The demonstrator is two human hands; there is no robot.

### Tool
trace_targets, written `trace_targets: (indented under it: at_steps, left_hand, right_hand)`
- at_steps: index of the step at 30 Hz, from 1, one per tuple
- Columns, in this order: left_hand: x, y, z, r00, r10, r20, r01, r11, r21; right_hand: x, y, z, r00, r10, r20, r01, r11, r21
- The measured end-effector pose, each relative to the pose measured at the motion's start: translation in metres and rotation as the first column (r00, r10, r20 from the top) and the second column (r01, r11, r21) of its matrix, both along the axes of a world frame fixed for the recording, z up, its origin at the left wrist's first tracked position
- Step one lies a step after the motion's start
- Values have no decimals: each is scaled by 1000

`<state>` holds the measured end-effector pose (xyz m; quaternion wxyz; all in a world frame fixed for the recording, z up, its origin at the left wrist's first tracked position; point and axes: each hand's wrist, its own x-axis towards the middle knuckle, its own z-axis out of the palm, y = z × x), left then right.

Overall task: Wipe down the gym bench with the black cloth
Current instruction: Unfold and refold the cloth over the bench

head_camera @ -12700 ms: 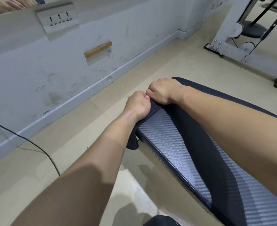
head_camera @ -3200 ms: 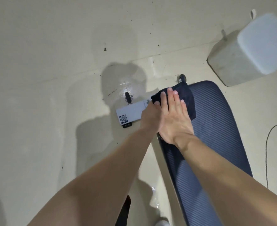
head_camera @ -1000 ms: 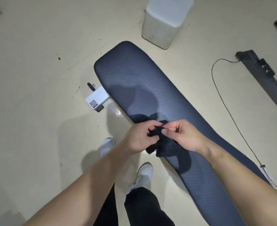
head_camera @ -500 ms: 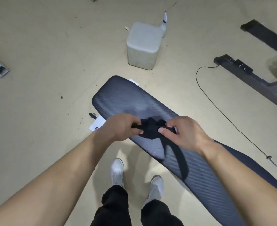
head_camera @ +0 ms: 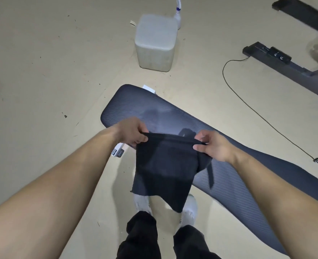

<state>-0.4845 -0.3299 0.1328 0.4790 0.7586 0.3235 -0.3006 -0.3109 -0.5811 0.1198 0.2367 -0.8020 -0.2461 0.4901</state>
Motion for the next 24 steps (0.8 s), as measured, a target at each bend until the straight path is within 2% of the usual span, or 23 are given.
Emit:
trace_targets:
  at_steps: [4,8,12,18,20,24]
  left_hand:
    - [11,2,-45,985,128,113,-149,966,209]
    - [25,19,-67,947,221,233,-295,883,365]
    - [42,37,-67,871,330,364,-464,797,386]
    - [55,47,-64,794,401,456,-582,719,381]
    - [48,39,-70,811,383,442,-558,733,390]
    - [16,13,-91,865,339,369,-482,765,427]
  right_hand:
    - [15,16,-38,987,-2,163,12,998,-57]
    - [30,39,-50,946,-120,302,120,993,17]
    - [54,60,-49,894,-182,409,158,983,91]
    - [69,69,-47,881,-275,384,198,953,228]
    - [64,62,-52,881,-259,397,182,958,221]
    - [39,36,-74,890,-160,428,136,987,86]
